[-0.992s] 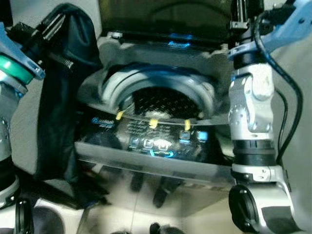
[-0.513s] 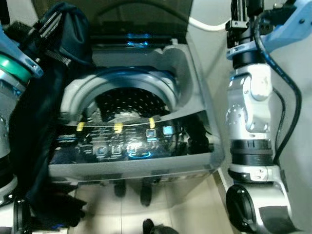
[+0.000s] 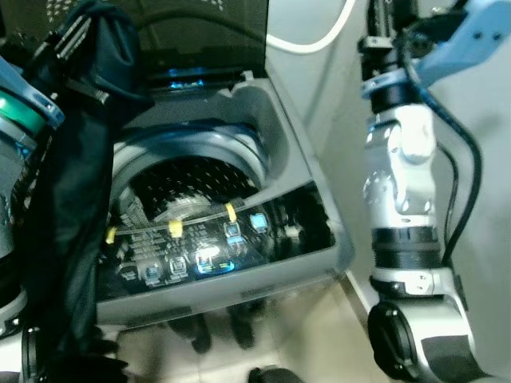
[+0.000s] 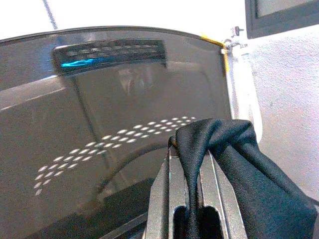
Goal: Clothes washing
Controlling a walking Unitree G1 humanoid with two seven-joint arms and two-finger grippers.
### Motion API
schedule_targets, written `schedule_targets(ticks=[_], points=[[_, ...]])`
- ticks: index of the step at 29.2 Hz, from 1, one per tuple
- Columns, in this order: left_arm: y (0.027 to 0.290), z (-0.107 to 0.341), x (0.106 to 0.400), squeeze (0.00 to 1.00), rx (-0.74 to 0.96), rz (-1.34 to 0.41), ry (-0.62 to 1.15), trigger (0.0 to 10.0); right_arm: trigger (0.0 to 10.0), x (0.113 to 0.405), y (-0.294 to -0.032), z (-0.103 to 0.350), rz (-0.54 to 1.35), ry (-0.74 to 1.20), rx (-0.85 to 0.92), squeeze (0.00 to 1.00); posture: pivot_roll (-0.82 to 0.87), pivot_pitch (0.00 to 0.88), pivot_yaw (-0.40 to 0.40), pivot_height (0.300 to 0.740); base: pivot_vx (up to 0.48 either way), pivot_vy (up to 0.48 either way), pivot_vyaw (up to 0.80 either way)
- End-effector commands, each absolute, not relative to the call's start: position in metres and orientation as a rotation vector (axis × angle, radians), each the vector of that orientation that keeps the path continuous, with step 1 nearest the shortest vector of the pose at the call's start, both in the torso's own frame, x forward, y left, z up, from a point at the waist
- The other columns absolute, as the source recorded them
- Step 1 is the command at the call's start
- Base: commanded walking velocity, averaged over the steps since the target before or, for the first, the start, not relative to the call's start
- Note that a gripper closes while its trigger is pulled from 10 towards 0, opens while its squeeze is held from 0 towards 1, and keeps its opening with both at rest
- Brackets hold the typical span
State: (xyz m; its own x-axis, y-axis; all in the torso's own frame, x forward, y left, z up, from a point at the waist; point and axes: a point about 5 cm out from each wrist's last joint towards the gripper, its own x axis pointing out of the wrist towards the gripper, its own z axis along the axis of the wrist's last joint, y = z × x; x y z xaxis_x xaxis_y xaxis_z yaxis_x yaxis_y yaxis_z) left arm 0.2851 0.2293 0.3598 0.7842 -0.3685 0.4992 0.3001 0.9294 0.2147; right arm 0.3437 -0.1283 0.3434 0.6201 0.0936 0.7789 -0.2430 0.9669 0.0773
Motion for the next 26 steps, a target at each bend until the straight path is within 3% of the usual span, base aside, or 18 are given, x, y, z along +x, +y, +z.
schedule_targets(ticks=[1,10,16,18,19,20,26], points=[[0.229,0.361,0.284,0.00,0.148,-0.360,-0.568,10.0,10.0,0.343,-0.126,0.345,0.205,-0.890,0.187,0.00,0.16,0.051,0.045,0.740,0.000,0.000,0.00],[0.226,0.361,0.284,0.00,0.178,-0.353,-0.574,10.0,10.0,0.342,-0.123,0.345,0.227,-0.889,0.182,0.00,0.16,0.057,0.046,0.740,0.000,0.000,0.00],[0.217,0.372,0.284,0.00,0.209,-0.441,-0.610,10.0,10.0,0.329,-0.098,0.351,0.526,-0.907,0.085,0.00,0.16,0.059,0.048,0.740,0.000,0.000,0.00],[0.217,0.372,0.284,0.00,0.209,-0.441,-0.610,10.0,10.0,0.329,-0.098,0.351,0.526,-0.907,0.085,0.00,0.16,0.059,0.048,0.740,0.000,0.000,0.00],[0.196,0.390,0.291,0.00,0.244,-0.581,-0.681,10.0,10.0,0.324,-0.090,0.348,0.702,-0.863,0.075,0.00,0.16,0.055,0.035,0.740,0.000,0.000,0.00],[0.187,0.398,0.294,0.00,0.254,-0.631,-0.711,10.0,10.0,0.324,-0.089,0.346,0.754,-0.841,0.068,0.00,0.16,0.055,0.035,0.740,0.000,0.000,0.00],[0.154,0.423,0.315,0.00,0.322,-0.766,-0.791,10.0,10.0,0.319,-0.086,0.334,0.866,-0.783,0.124,0.00,0.15,0.053,0.027,0.740,0.000,0.000,0.00]])
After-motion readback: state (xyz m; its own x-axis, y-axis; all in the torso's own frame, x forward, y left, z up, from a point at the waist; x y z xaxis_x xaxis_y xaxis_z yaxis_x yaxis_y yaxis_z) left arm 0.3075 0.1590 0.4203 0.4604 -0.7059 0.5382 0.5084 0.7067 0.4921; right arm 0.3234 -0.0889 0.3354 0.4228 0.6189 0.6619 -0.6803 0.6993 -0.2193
